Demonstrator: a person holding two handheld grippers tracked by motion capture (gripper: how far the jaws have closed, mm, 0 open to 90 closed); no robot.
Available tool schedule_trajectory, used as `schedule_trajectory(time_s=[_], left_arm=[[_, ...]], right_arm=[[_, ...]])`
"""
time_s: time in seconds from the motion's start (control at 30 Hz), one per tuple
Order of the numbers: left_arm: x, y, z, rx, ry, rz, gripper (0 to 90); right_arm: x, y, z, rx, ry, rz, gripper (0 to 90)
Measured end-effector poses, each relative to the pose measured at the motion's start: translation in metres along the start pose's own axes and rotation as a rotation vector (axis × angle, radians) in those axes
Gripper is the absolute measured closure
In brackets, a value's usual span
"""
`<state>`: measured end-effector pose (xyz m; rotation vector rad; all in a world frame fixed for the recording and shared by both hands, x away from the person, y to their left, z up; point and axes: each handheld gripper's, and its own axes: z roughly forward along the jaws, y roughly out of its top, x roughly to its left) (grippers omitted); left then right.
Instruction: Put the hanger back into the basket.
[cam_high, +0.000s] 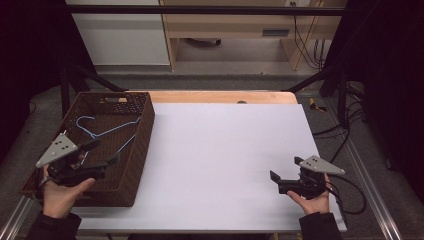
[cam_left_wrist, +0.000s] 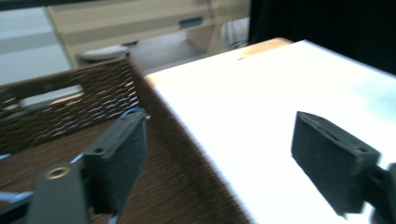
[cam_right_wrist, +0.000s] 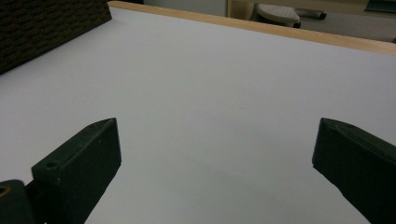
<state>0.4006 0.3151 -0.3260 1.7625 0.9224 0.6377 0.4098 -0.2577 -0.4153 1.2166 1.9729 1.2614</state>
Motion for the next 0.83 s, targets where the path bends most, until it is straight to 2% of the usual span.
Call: schedule_trajectory(time_s=[0.1,0.17,0.3,0.43,0.57,0.67,0.83], left_arm=[[-0.013,-0.002,0.004,-0.014,-0.039,-0.001,11.2],[-0.022,-0.005,0.009,-0.016,-0.04,0.012,9.1],[-0.036,-0.013,0.019,-0.013,-0.084,0.026,9.0],[-0.05,-0.02,0.029,0.001,-0.126,0.058,9.1],[-0.056,-0.026,0.034,0.013,-0.139,0.072,9.1],[-0.055,-0.03,0.037,0.029,-0.142,0.058,9.4],[-0.051,-0.037,0.043,0.052,-0.114,0.045,10.2]], right_arm=[[0.0,0.0,0.0,-0.005,0.004,0.009,1.6],[0.0,0.0,0.0,-0.009,0.007,0.008,1.6],[0.0,0.0,-0.001,-0.015,0.013,0.004,1.6],[0.0,0.0,-0.002,-0.024,0.015,0.006,1.5],[0.0,0.0,-0.003,-0.03,0.019,0.005,1.5],[0.0,0.0,-0.004,-0.034,0.02,0.006,1.5],[0.0,0.001,-0.005,-0.04,0.024,0.007,1.5]])
